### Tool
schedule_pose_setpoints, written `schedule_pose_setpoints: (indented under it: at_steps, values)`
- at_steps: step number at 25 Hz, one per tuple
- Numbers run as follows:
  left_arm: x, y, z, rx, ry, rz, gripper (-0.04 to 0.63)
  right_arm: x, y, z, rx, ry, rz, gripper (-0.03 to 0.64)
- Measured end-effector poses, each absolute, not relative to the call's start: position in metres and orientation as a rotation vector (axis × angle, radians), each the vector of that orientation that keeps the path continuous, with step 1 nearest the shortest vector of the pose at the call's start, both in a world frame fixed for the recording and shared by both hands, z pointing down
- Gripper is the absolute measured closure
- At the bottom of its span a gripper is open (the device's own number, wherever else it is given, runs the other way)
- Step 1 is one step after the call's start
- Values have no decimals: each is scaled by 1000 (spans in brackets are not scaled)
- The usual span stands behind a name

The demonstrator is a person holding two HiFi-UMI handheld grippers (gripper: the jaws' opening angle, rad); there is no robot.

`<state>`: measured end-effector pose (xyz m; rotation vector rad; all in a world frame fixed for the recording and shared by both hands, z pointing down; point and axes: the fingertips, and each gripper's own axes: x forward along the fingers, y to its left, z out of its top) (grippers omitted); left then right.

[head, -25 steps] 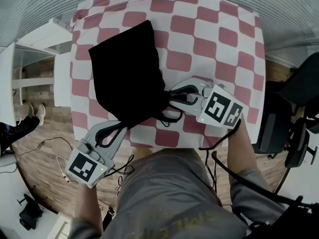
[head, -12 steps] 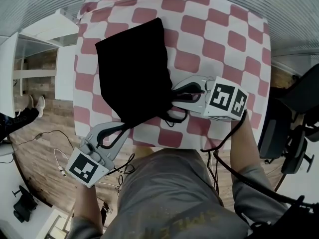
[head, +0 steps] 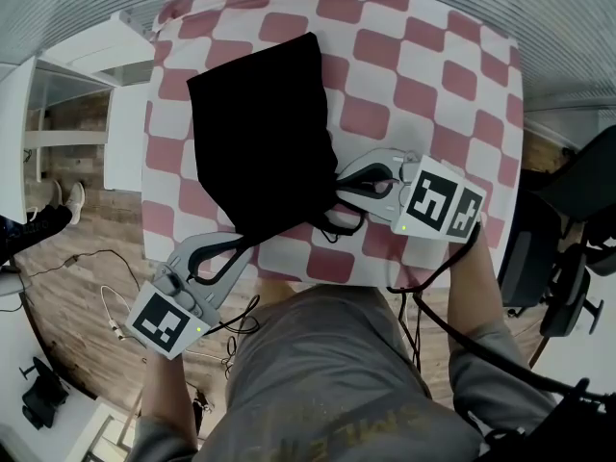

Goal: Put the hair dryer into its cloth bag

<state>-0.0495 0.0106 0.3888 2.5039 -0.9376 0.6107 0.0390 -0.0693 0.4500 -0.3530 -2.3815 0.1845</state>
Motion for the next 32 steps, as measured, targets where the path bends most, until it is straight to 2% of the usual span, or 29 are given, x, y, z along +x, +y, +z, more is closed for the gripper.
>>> schedule_pose_setpoints:
  at_steps: [19,32]
  values:
    - [-46,51,382,2617,-850,601,572,68,-31,384,-45,-2346,-83,581]
    - [-56,86,409,2614,-749,565,572,78,15,416,94,-2196,-127,581]
